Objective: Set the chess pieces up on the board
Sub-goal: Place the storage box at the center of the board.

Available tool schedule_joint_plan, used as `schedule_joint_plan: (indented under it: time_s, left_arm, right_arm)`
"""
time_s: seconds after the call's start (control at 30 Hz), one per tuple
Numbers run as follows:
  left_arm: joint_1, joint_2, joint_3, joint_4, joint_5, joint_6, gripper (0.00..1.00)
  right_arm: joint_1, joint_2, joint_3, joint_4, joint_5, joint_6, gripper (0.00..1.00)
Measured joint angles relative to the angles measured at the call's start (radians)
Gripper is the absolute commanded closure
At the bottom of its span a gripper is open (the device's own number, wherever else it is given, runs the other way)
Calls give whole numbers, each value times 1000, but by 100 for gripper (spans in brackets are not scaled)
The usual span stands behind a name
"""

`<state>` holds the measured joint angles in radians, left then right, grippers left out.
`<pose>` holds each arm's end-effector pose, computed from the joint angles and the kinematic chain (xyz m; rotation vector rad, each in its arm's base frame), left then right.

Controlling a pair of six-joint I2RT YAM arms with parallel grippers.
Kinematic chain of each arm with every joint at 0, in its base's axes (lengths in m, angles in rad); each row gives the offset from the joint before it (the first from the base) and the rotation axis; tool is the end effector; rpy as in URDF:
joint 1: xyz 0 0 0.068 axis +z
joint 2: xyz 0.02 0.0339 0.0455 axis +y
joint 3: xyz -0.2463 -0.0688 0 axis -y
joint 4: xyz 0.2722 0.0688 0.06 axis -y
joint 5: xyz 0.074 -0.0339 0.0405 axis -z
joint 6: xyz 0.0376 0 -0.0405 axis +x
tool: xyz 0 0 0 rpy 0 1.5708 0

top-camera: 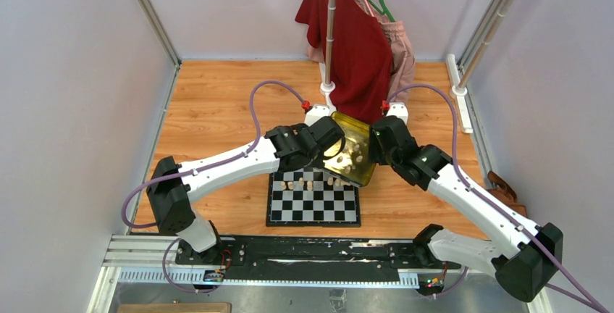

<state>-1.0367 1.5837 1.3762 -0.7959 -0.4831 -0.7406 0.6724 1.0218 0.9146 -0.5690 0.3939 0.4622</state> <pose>0.1981 -0.3006 0.2719 0.1847 2.4142 -0.1715 0.2072 0.1465 0.2861 -0.0212 2.1936 0.1955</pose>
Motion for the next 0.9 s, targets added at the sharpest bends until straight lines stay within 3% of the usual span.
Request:
schedule_joint_plan:
  time_s: [0.43,0.7,0.9]
  left_arm:
    - [-20,-41,-4,-7,-1,-22,100]
    - [-44,-42,-19,-4,11,-38,99]
    - [-47,-42,-38,18,16,-45,85]
  right_arm:
    - [0,45,-29,49,41,32,73]
    - [-2,45,-29,95,88,75,100]
    - [-6,49,-28,113,103,91,100]
